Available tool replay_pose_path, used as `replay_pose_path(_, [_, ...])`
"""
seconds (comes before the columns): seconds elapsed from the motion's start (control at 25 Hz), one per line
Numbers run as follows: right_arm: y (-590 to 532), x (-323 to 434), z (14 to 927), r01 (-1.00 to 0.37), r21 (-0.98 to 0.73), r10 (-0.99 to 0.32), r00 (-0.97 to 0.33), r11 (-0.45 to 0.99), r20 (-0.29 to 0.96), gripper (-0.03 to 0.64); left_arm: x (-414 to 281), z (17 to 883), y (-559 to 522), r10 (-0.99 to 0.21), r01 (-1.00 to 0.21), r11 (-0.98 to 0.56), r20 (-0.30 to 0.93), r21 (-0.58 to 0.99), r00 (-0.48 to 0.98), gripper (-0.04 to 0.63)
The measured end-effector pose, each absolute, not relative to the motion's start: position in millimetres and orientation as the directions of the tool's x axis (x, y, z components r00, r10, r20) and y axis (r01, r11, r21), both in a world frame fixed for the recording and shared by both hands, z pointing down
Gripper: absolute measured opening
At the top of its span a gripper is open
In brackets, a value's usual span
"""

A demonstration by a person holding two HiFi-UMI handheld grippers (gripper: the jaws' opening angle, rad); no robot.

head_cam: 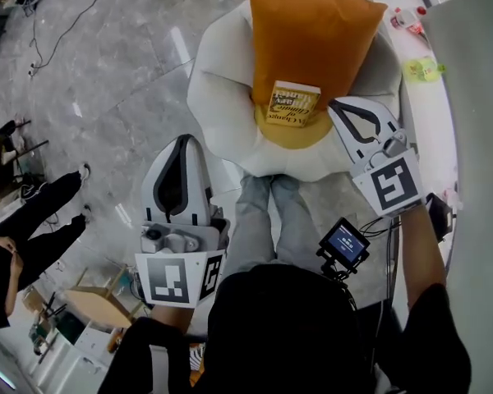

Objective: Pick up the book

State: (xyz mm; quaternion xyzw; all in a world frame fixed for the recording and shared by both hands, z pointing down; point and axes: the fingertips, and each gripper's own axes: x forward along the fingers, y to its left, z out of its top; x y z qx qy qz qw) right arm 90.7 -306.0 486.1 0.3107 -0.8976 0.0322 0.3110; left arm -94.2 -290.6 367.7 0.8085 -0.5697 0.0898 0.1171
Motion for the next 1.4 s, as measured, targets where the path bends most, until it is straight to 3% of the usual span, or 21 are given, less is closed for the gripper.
replay_pose_path(0.16, [-316.2, 86.9, 514.8, -0.574, 0.104, -0.511, -0.615, 0.812, 0.6, 0.019, -92.7, 386.1, -302.3, -0.891, -0.936, -0.337, 0.288, 0.099, 0.351, 0.011])
replay_pose_path(0.6, [-312.1, 75.6, 635.4, -0.474, 0.001, -0.31, -0.575, 0.881, 0.757, 0.154, -90.0, 460.4, -306.0, -0.848, -0.916, -0.384, 0.35, 0.111, 0.398, 0.011])
replay_pose_path(1.4, [-332.6, 77.9, 845.1, -0.401, -0.106, -0.098, -0.456, 0.91, 0.885, 0.202, -105.1, 607.4, -318.9, -0.773, -0.91, -0.37, 0.48, 0.189, 0.414, 0.011])
